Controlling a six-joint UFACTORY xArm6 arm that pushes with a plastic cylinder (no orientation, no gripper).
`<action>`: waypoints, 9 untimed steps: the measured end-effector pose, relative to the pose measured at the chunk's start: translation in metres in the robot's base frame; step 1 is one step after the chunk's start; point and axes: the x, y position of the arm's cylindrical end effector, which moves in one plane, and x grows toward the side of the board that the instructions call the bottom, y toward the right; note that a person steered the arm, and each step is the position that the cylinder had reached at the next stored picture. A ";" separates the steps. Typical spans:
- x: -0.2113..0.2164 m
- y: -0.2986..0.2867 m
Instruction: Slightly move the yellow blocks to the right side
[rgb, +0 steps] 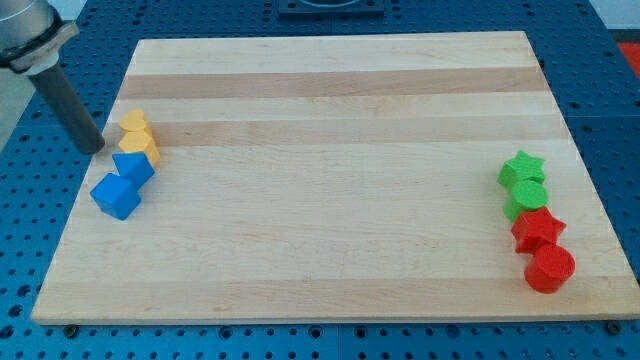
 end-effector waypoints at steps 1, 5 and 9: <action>-0.030 0.016; -0.027 0.034; 0.126 0.012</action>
